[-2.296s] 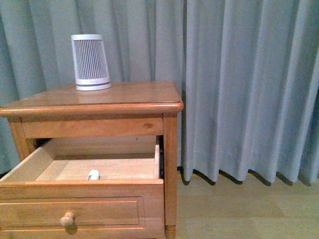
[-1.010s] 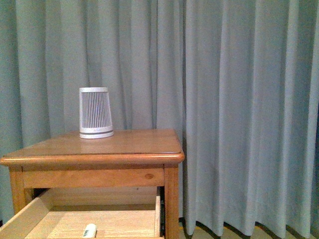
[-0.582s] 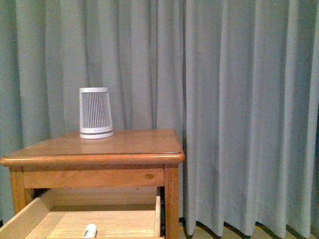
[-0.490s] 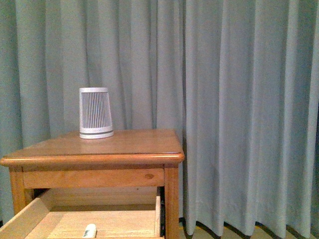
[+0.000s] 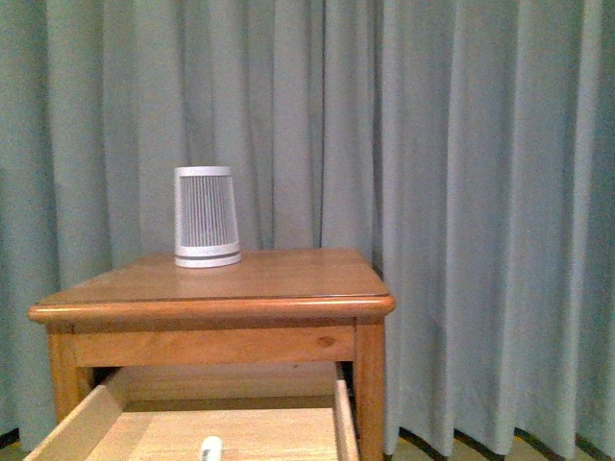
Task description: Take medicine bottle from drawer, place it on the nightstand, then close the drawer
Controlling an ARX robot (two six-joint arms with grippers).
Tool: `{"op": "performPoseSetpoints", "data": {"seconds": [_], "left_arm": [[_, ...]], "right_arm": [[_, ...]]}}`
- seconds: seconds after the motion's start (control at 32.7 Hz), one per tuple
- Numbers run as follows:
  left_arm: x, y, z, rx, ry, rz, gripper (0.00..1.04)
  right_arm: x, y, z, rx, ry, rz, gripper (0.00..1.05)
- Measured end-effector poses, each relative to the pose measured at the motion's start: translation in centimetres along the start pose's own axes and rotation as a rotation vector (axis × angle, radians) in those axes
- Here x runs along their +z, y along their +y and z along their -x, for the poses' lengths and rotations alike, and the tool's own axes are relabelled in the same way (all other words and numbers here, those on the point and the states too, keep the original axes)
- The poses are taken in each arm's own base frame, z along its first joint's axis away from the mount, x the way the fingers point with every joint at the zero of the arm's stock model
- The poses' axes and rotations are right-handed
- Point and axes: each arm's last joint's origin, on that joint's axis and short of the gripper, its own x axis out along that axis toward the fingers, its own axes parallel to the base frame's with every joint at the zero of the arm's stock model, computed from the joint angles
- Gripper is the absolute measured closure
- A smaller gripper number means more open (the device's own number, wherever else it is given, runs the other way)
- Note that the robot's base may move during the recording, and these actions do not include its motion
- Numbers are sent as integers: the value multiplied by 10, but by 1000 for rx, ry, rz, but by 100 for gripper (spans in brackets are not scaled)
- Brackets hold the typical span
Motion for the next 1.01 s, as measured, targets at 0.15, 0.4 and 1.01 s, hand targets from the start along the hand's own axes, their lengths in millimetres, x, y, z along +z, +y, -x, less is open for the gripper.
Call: {"op": "performPoseSetpoints", "data": {"seconds": [0.15, 0.4, 1.01], "left_arm": [[0, 0, 0, 0, 0, 0, 12], [0, 0, 0, 2, 2, 0, 7], [0, 0, 0, 1, 0, 0, 7]], "right_arm": [[0, 0, 0, 0, 0, 0, 7], [0, 0, 0, 3, 0, 0, 7], [72, 23, -155, -288, 384, -79, 7]]}}
